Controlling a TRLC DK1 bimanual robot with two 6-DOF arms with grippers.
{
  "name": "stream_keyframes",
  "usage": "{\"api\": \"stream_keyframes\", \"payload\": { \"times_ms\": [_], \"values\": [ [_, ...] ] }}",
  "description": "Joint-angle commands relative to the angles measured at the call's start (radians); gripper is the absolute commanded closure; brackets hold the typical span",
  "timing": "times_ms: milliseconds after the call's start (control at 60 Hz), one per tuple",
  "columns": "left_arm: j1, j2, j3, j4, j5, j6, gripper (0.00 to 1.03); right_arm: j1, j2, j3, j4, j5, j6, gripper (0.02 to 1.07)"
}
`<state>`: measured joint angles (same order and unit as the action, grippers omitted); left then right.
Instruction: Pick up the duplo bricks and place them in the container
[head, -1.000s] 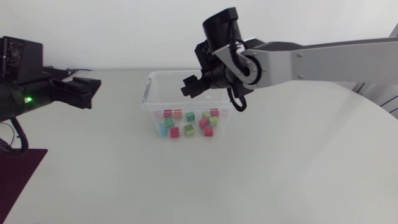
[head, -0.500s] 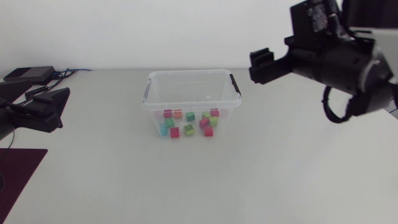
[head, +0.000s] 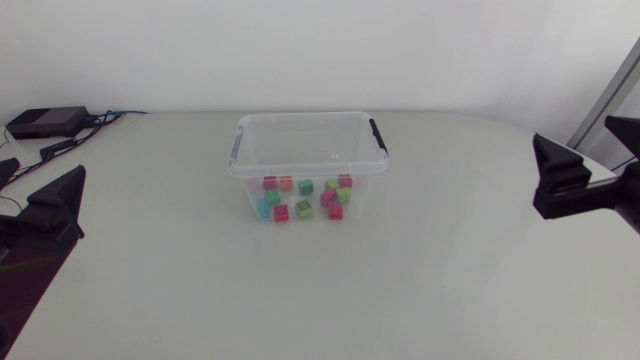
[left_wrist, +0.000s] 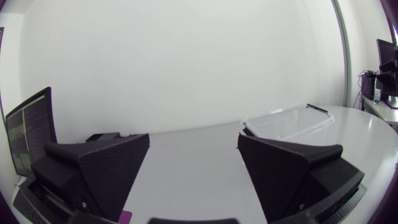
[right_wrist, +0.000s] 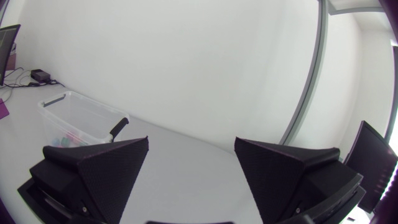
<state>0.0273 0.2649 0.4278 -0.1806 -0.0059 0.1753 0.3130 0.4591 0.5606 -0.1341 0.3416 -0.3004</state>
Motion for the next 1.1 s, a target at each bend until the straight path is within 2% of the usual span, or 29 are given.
{"api": "stream_keyframes", "payload": {
  "times_ms": [0,833,1083],
  "values": [
    [0.012,-0.026,-0.045,0.024,-0.002,-0.028,0.05,-0.027,-0.082,-0.066,-0.019,0.002,-0.023,0.07],
    [-0.027,-0.263,-0.425,0.179,0.006,-0.174,0.06,-0.311,-0.456,-0.556,0.133,-0.339,0.298,0.07],
    [-0.027,-0.265,-0.428,0.181,0.006,-0.175,0.06,-0.313,-0.459,-0.561,0.134,-0.342,0.300,0.07]
  ]
}}
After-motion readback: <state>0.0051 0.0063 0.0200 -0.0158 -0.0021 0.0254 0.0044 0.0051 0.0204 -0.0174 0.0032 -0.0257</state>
